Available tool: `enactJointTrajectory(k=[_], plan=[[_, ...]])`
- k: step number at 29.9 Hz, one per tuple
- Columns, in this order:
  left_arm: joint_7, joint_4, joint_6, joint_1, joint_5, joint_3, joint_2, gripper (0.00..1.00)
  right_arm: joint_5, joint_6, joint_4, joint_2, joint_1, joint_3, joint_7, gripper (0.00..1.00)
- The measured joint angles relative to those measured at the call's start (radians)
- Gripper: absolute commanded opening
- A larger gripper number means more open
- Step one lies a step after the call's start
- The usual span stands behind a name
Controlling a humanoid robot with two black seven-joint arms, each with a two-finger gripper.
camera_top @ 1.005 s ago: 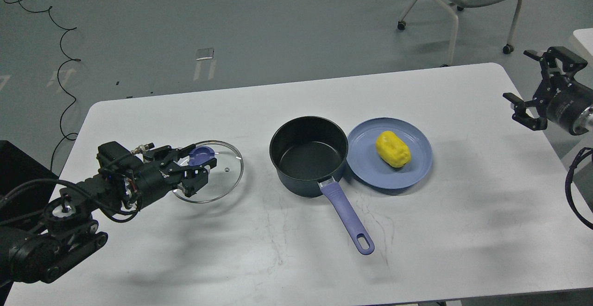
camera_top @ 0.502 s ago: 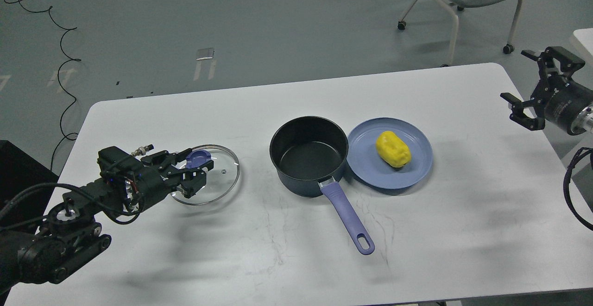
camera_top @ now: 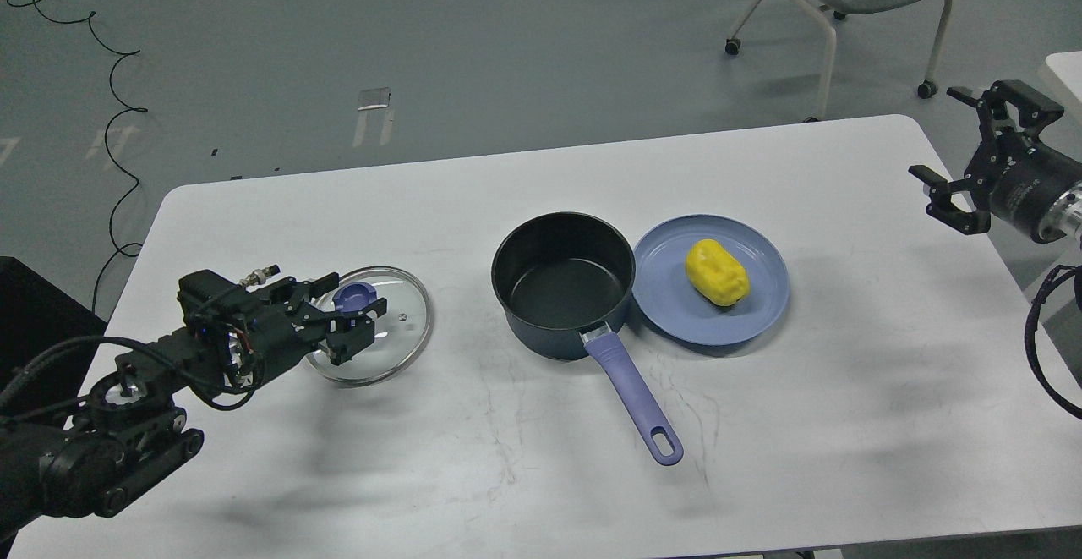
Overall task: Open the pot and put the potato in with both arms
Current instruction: 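Release the lid and raise the left arm away, then reach the right gripper to the yellow potato on the blue plate and grasp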
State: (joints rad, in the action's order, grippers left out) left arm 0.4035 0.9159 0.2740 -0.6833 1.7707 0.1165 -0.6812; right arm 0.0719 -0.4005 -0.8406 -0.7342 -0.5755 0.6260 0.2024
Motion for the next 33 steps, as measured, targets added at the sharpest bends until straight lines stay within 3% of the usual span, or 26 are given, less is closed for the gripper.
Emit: enactJointTrajectory(k=[7,11,17,21,24,29,33], plan=[[0.009,0.003,-0.001,-0.002,-0.03,0.007,-0.001,0.97,0.006,-0.001,-0.005,-0.001,-0.011,0.0,-0.001,1.0],[0.064,0.023,-0.001,-0.047,-0.213,0.017,-0.005,0.97,0.055,-0.001,-0.027,-0.005,-0.04,-0.001,-0.001,1.0],[0.085,0.036,-0.046,-0.245,-0.681,0.02,-0.009,0.98,0.46,-0.001,-0.133,-0.002,-0.088,-0.002,0.0,0.99],[0.078,0.029,-0.199,-0.363,-1.012,0.026,0.007,0.98,0.79,0.016,-0.222,-0.003,-0.112,-0.001,0.01,0.95],[-0.026,0.028,-0.283,-0.403,-1.293,0.061,0.041,0.98,1.071,0.084,-0.276,-0.004,-0.129,-0.003,0.042,0.95],[-0.249,0.03,-0.314,-0.399,-1.545,0.207,0.077,0.98,1.479,0.178,-0.333,0.012,-0.184,-0.119,0.114,0.96],[-0.29,0.031,-0.321,-0.381,-1.567,0.247,0.092,0.98,1.551,0.239,-0.315,0.039,-0.233,-0.267,0.125,0.96]])
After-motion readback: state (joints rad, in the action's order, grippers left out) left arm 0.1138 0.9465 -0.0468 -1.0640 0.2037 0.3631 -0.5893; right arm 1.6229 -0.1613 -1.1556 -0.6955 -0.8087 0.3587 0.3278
